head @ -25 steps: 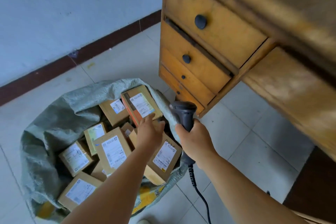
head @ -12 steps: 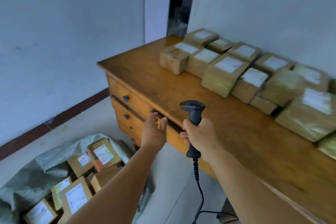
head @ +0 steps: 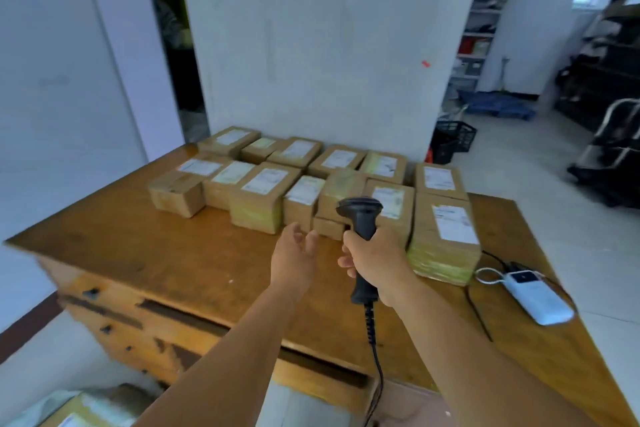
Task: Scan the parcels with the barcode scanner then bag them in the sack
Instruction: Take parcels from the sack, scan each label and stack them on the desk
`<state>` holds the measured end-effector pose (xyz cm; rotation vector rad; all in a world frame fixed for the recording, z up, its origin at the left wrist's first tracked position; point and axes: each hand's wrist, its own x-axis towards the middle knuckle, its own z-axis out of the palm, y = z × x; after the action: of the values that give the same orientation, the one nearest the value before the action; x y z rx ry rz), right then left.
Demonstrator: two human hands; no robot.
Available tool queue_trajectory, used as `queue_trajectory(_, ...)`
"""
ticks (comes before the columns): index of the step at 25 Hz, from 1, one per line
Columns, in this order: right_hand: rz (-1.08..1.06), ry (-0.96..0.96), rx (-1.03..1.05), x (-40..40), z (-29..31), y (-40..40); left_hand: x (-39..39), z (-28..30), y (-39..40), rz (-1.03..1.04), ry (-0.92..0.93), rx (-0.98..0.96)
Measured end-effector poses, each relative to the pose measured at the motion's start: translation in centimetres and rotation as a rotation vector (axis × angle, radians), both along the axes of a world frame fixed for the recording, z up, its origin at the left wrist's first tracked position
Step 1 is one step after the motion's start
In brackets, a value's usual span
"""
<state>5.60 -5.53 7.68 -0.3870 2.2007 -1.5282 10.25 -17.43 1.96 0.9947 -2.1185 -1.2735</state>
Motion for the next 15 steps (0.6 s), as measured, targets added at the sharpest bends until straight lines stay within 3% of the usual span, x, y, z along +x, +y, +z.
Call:
queue_trajectory(3, -0.087, 0.026, -0.009, -2.8, 1.5, 3.6, -4.3, 1.1, 3.1, -0.133, -0.023, -0.052)
queue_trajectory(9, -0.249, 0.023, 0.043, -8.3, 3.6, 9.1, -11.8, 1.6, 7.4, -0.312, -0.032, 0.028)
queue_trajectory(15, -0.388, -0.047, 0.084, -13.3, 4.1, 11.3, -17.7, 0.0, 8.7, -0.535, -0.176, -0.062)
